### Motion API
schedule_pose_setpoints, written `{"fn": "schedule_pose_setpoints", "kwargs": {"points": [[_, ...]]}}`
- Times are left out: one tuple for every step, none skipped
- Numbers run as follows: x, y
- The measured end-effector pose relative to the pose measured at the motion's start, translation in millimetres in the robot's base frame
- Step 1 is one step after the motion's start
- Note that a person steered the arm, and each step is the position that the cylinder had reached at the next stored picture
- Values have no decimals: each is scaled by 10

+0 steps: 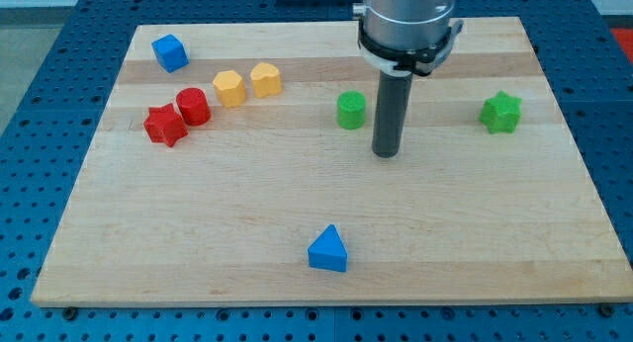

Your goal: Slide the green circle to the top side slightly

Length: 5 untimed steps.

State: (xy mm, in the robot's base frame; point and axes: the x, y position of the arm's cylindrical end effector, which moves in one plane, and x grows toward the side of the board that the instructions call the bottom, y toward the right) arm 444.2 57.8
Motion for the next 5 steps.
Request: {"fn": "schedule_pose_setpoints", "kwargs": {"points": [[-380, -287], [-1053, -402], [-1070, -480], [-618, -323], [-390, 404]]}}
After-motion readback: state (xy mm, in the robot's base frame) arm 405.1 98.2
